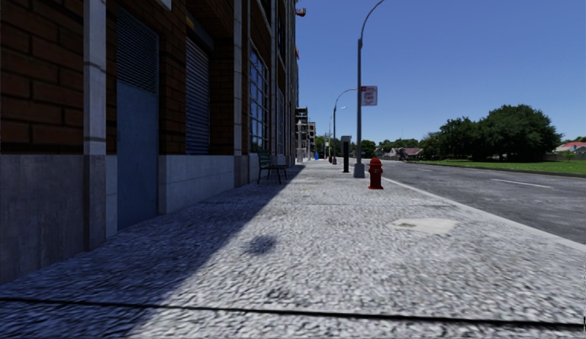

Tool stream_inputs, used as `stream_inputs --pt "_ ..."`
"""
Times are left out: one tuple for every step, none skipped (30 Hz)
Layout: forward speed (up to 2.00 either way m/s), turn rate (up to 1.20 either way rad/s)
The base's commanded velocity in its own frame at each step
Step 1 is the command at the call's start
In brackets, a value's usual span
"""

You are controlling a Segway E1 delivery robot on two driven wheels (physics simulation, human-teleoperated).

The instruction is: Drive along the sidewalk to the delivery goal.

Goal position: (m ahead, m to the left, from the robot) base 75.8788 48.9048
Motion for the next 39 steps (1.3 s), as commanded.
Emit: stream_inputs --pt "2.00 0.00" --pt "2.00 0.00" --pt "2.00 0.00" --pt "2.00 0.00" --pt "2.00 0.00" --pt "2.00 0.00" --pt "2.00 0.00" --pt "2.00 0.00" --pt "2.00 0.00" --pt "2.00 0.00" --pt "2.00 0.00" --pt "2.00 0.00" --pt "2.00 0.00" --pt "2.00 0.00" --pt "2.00 0.00" --pt "2.00 0.00" --pt "2.00 0.00" --pt "2.00 0.00" --pt "2.00 0.00" --pt "2.00 0.00" --pt "2.00 0.00" --pt "2.00 0.00" --pt "2.00 0.00" --pt "2.00 0.00" --pt "2.00 0.00" --pt "2.00 0.00" --pt "2.00 0.00" --pt "2.00 0.00" --pt "2.00 0.00" --pt "2.00 0.00" --pt "2.00 0.00" --pt "1.99 0.00" --pt "1.99 0.00" --pt "1.99 0.00" --pt "1.99 0.00" --pt "1.99 0.00" --pt "1.99 0.00" --pt "1.99 0.00" --pt "1.99 0.00"
